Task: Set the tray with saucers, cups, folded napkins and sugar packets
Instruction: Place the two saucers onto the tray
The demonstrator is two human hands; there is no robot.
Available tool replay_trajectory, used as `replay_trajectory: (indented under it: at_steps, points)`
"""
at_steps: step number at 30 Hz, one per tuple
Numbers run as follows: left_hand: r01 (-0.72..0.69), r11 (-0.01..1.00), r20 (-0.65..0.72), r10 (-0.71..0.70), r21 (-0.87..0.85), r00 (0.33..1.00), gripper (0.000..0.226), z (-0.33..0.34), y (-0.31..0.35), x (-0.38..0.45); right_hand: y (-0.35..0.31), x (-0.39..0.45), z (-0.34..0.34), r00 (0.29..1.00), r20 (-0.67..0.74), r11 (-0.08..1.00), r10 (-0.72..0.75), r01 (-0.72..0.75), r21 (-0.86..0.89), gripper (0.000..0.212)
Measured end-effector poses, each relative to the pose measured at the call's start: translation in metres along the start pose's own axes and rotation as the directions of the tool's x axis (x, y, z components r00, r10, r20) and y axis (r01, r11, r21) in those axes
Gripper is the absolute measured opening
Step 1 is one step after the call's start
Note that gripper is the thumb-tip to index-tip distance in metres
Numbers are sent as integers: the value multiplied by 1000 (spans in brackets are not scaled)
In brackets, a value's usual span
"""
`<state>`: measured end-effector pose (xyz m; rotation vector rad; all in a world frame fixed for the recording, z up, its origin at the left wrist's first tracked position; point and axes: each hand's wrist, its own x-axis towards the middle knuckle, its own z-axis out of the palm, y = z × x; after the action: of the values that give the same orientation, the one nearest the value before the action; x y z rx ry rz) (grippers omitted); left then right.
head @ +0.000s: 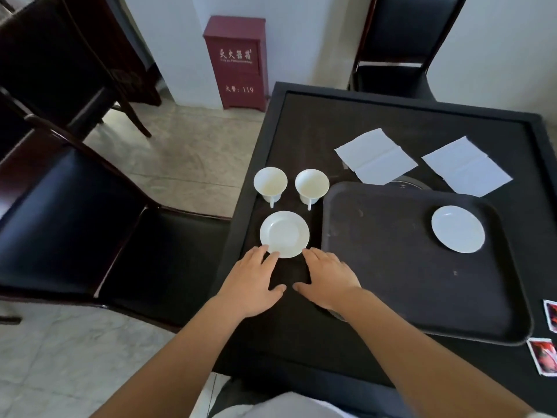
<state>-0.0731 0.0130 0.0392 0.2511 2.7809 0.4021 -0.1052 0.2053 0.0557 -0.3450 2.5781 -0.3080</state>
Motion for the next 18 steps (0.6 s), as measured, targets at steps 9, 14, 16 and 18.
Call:
replay_trajectory:
  at_steps: [9, 14, 16, 18]
  points:
    - [-164, 986, 25, 164, 17, 986, 71, 0, -41, 68, -7, 47, 10, 997, -35, 998, 65, -66, -9, 82]
    - [-243, 970, -10, 243, 31, 970, 70, 2, -50, 87, -5, 68, 11, 996, -39, 997, 80, -80, 4, 89]
    - [-235, 972, 39, 234, 10, 971, 73, 6, -52, 94, -5, 76, 12, 995, -40, 996, 92, -91, 15, 96]
    - [-230, 973, 99, 229, -8, 968, 78, 11, -55, 99, -5, 84, 13, 994, -40, 994, 106, -105, 13, 105]
